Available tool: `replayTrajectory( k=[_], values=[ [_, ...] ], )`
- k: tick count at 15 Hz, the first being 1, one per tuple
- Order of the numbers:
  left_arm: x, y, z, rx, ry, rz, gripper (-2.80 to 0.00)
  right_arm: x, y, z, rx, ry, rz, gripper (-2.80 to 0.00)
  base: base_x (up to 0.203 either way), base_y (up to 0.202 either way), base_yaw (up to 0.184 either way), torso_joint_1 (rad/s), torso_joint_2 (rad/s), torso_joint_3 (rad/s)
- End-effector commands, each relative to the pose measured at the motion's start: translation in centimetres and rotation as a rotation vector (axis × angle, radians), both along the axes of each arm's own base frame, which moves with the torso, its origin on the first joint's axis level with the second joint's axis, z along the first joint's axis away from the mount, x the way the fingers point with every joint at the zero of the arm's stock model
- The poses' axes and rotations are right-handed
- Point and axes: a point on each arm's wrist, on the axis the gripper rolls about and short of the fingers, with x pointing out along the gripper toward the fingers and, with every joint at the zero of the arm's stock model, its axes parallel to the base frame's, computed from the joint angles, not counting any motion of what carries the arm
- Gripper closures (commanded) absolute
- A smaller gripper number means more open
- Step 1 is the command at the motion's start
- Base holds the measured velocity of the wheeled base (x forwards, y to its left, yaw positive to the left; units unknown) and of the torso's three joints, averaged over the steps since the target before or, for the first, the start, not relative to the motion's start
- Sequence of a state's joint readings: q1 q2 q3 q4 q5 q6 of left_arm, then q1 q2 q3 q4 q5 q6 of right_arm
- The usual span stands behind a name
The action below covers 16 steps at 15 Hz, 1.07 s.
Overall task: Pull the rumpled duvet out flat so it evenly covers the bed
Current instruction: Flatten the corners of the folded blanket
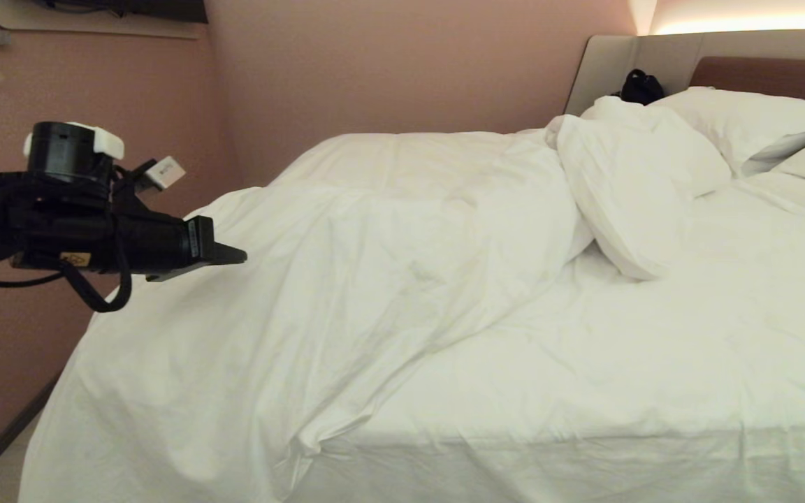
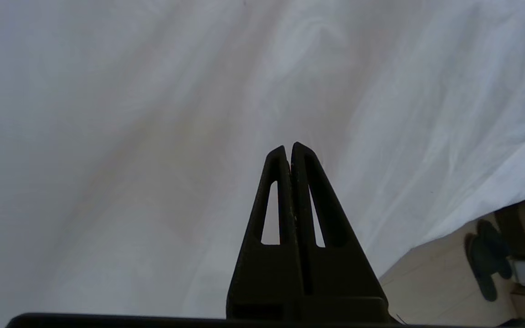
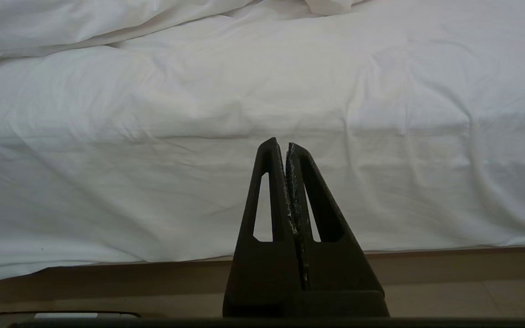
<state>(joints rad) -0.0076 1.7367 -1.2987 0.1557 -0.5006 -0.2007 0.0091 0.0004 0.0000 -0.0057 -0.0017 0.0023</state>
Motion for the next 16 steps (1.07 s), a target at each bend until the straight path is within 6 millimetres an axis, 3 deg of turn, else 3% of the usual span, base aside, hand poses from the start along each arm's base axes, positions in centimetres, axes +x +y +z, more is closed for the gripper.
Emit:
replayTrajectory(
  k=[1,3,6,11,14,16],
  values=[
    [0.5,-1.9,-1.0,0.026,0.034,-0.009,0.0,0.0,0.0,0.0,0.001,-0.001,0.0,0.0,0.0,0.0,0.0,0.0,0.0,0.0],
    [-0.1,-4.1,-0.5,0.005,0.032,-0.013,0.0,0.0,0.0,0.0,0.0,-0.001,0.0,0.0,0.0,0.0,0.0,0.0,0.0,0.0],
    [-2.1,-5.1,1.8,-0.069,-0.007,-0.014,0.0,0.0,0.0,0.0,0.001,-0.001,0.0,0.0,0.0,0.0,0.0,0.0,0.0,0.0],
    [-5.7,-7.4,3.3,-0.081,-0.051,-0.117,0.0,0.0,0.0,0.0,-0.001,-0.001,0.0,0.0,0.0,0.0,0.0,0.0,0.0,0.0],
    [-4.1,-7.6,2.2,-0.061,-0.025,-0.081,0.0,0.0,0.0,0.0,-0.001,-0.001,0.0,0.0,0.0,0.0,0.0,0.0,0.0,0.0],
    [-1.5,-8.0,0.1,-0.009,0.002,0.01,0.0,0.0,0.0,0.0,0.0,-0.001,0.0,0.0,0.0,0.0,0.0,0.0,0.0,0.0]
  ],
)
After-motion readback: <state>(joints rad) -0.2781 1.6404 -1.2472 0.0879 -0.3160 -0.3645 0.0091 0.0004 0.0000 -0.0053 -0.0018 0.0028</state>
